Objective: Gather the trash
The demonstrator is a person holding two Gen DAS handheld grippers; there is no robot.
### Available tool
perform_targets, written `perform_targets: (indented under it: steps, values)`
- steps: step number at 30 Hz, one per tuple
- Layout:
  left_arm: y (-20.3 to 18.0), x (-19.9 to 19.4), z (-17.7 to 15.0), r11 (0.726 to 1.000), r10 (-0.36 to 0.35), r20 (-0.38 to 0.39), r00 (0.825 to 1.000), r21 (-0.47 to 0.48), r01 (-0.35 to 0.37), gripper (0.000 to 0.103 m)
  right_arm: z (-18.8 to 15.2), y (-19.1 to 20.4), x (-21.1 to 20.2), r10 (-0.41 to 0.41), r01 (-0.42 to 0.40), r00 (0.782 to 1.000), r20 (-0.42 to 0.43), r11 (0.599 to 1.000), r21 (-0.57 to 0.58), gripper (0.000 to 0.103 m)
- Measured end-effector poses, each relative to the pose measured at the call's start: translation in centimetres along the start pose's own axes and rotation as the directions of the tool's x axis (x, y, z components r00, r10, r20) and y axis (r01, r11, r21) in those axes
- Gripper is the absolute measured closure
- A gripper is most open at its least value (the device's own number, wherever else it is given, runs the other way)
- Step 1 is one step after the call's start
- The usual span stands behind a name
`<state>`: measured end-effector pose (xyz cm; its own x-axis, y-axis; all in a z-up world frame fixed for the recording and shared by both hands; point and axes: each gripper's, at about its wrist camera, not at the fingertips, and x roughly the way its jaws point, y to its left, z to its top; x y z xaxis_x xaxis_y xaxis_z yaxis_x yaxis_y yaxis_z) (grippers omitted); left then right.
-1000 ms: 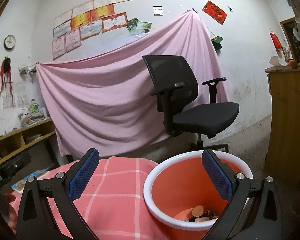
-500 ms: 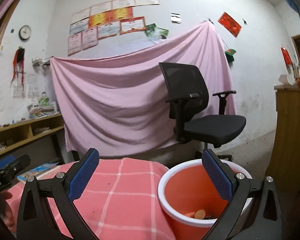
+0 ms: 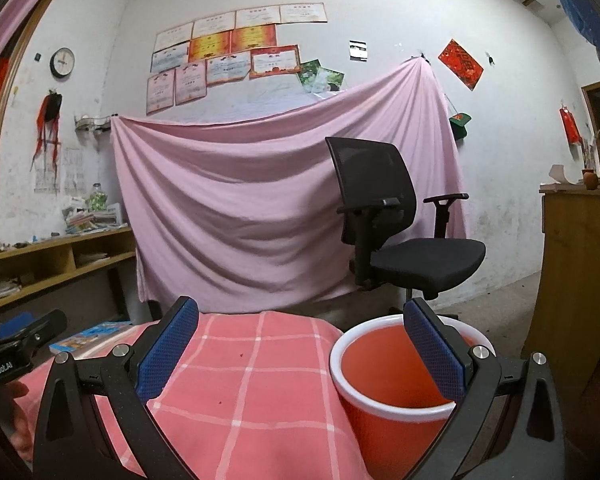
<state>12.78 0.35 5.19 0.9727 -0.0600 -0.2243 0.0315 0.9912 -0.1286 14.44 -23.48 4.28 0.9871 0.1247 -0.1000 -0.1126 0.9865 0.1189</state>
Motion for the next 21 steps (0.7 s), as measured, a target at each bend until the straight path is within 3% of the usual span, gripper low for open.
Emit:
perform_targets:
  steps: [21]
  values:
    - [3.1,-5.3,-3.6,1.0,0.005,0.009,1.0,0.013,-0.005,0.002,-2.8,3.3,-6.4,-0.014,0.015,1.0,-0.009,1.0,0.011,0.0]
